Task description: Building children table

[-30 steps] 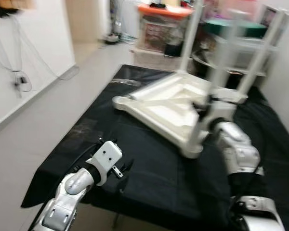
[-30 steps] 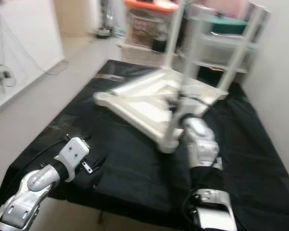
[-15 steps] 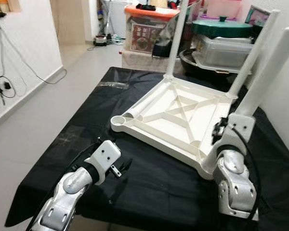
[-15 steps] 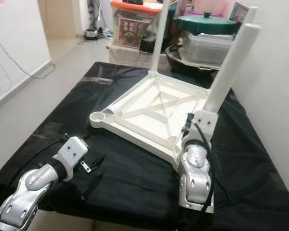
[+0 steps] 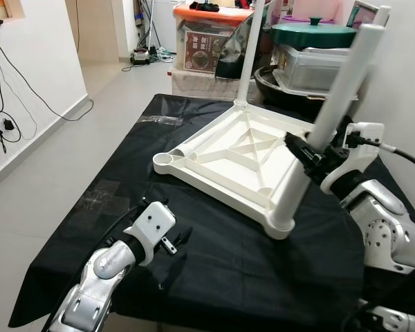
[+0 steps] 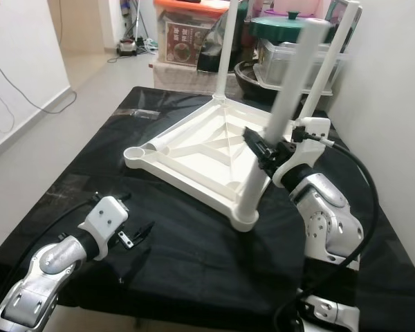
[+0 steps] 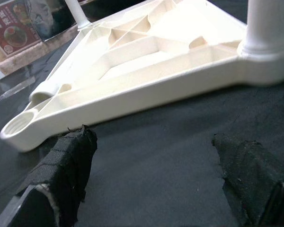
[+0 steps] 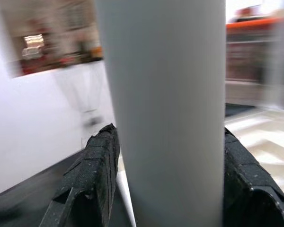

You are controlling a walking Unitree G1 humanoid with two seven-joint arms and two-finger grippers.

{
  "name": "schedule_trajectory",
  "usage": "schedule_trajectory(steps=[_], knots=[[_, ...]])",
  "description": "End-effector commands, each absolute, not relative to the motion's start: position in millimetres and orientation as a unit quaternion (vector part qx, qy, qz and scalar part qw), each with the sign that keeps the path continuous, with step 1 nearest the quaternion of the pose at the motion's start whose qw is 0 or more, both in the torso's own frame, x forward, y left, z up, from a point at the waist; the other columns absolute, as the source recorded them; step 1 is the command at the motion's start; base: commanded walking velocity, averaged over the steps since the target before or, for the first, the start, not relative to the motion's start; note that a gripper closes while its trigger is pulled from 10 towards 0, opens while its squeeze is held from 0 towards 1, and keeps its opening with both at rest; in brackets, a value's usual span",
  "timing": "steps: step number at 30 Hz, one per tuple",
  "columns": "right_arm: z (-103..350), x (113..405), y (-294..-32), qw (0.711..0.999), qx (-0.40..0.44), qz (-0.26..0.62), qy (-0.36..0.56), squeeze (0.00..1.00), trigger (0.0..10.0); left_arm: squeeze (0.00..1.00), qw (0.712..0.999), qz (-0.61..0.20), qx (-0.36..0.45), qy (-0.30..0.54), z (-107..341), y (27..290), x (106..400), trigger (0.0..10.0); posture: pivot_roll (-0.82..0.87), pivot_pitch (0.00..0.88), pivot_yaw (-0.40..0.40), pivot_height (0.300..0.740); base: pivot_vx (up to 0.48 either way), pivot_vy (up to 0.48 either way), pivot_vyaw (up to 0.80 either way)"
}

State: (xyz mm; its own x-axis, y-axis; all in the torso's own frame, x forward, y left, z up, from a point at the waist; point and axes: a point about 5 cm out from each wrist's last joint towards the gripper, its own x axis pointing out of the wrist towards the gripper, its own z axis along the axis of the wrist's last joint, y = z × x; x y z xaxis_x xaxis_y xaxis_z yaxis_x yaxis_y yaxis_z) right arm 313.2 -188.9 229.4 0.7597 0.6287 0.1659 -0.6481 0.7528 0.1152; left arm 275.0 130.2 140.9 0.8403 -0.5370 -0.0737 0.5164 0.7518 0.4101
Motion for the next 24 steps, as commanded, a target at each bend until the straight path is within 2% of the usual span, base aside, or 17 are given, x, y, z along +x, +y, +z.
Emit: schedule_trajectory(steps=[1, 3, 7, 8, 10, 11, 12, 13, 14, 15, 17, 18, 20, 24], knots=[[214.7, 304.5, -152.6, 0.89, 0.081, 0.449, -0.028, 0.0, 10.0, 0.0, 0.933, -0.287, 0.215, -0.024, 140.7, 128.3, 276.0, 10.0, 0.08, 0.0, -0.129, 0.74, 0.0, 0.0, 0.0], [207.6, 299.9, -137.5, 0.873, 0.072, 0.482, -0.016, 0.0, 10.0, 0.0, 0.933, -0.286, 0.215, -0.024, 141.1, 128.2, 275.6, 10.0, 0.08, 0.0, -0.129, 0.74, 0.0, 0.0, 0.0], [188.3, 304.4, -119.5, 0.868, 0.092, 0.488, 0.017, 0.0, 10.0, 0.0, 0.934, -0.288, 0.213, -0.02, 139.5, 128.6, 271.1, 10.0, 0.1, 0.0, -0.136, 0.74, 0.0, 0.0, 0.0], [179.0, 315.6, -120.0, 0.896, 0.088, 0.435, 0.033, 0.0, 1.8, 0.0, 0.934, -0.288, 0.213, -0.019, 139.2, 129.0, 270.0, 10.0, 0.1, 0.0, -0.136, 0.74, 0.0, 0.0, 0.0], [169.9, 327.3, -122.9, 0.925, 0.079, 0.369, 0.05, 0.0, 1.8, 0.0, 0.934, -0.288, 0.213, -0.018, 139.2, 129.3, 269.3, 10.0, 0.1, 0.0, -0.136, 0.74, 0.0, 0.0, 0.0], [169.9, 327.3, -122.9, 0.925, 0.079, 0.369, 0.05, 0.0, 1.8, 0.0, 0.934, -0.288, 0.213, -0.018, 139.2, 129.3, 269.3, 10.0, 0.1, 0.0, -0.136, 0.74, 0.0, 0.0, 0.0], [162.4, 337.1, -130.6, 0.948, 0.064, 0.301, 0.074, 0.0, 0.0, 0.0, 0.934, -0.288, 0.213, -0.018, 139.4, 129.7, 269.3, 10.0, 0.09, 0.0, -0.132, 0.74, 0.0, 0.0, 0.0], [151.9, 349.3, -157.8, 0.984, 0.048, 0.135, 0.11, 0.0, 0.0, 0.0, 0.934, -0.288, 0.213, -0.018, 139.4, 130.0, 269.6, 10.0, 0.09, 0.0, -0.128, 0.74, 0.0, 0.0, 0.0], [144.2, 353.3, -177.8, 0.99, 0.032, 0.017, 0.135, 0.0, 0.0, 0.0, 0.933, -0.288, 0.213, -0.017, 139.4, 130.2, 269.8, 10.0, 0.09, 0.0, -0.128, 0.74, 0.0, 0.0, 0.0], [144.2, 353.3, -177.8, 0.99, 0.032, 0.017, 0.135, 0.0, 0.0, 0.0, 0.933, -0.288, 0.213, -0.017, 139.4, 130.2, 269.8, 10.0, 0.09, 0.0, -0.128, 0.74, 0.0, 0.0, 0.0], [131.4, 339.1, -223.0, 0.964, 0.04, -0.202, 0.167, 0.0, 0.0, 0.0, 0.933, -0.29, 0.212, -0.017, 139.0, 129.3, 270.3, 10.0, 0.09, 0.0, -0.128, 0.74, 0.0, 0.0, 0.0], [131.4, 339.1, -223.0, 0.964, 0.04, -0.202, 0.167, 0.0, 0.0, 0.0, 0.933, -0.29, 0.212, -0.017, 139.0, 129.3, 270.3, 10.0, 0.09, 0.0, -0.128, 0.74, 0.0, 0.0, 0.0], [126.1, 304.9, -249.0, 0.93, 0.024, -0.326, 0.17, 0.0, 0.0, 0.0, 0.933, -0.293, 0.21, -0.017, 138.4, 127.8, 270.3, 10.0, 0.06, 0.0, -0.111, 0.74, 0.0, 0.0, 0.0], [126.1, 287.8, -252.1, 0.915, 0.014, -0.366, 0.168, 0.0, 0.0, 0.0, 0.933, -0.294, 0.209, -0.016, 138.1, 127.6, 270.0, 10.0, 0.05, 0.0, -0.104, 0.74, 0.0, 0.0, 0.0]])
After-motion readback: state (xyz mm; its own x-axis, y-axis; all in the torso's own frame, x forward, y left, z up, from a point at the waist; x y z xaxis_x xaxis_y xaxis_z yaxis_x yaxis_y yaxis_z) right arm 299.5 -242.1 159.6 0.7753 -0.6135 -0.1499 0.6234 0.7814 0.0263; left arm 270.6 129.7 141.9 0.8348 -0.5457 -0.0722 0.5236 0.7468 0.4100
